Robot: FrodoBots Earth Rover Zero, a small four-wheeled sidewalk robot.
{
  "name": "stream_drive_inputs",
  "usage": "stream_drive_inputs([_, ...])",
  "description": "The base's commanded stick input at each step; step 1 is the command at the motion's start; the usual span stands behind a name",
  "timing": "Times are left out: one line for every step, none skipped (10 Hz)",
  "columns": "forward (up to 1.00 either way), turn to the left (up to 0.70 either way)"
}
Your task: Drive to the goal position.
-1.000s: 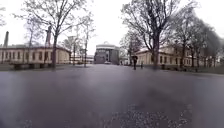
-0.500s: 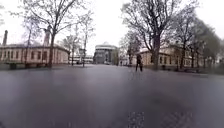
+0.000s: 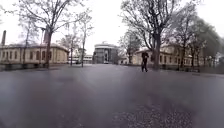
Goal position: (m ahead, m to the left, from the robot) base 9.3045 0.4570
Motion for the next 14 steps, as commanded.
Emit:
stream_drive_inputs([0.85, 0.34])
stream_drive_inputs([0.85, 0.34])
stream_drive_inputs([0.85, 0.09])
stream_drive_inputs([0.85, 0.00])
stream_drive_inputs([0.85, 0.00])
stream_drive_inputs([0.85, 0.00])
stream_drive_inputs([0.85, 0.00])
stream_drive_inputs([0.85, 0.00])
stream_drive_inputs([0.85, 0.00])
stream_drive_inputs([0.85, 0.00])
stream_drive_inputs([0.85, 0.00])
stream_drive_inputs([0.85, 0.00])
stream_drive_inputs([0.85, 0.00])
stream_drive_inputs([0.85, 0.00])
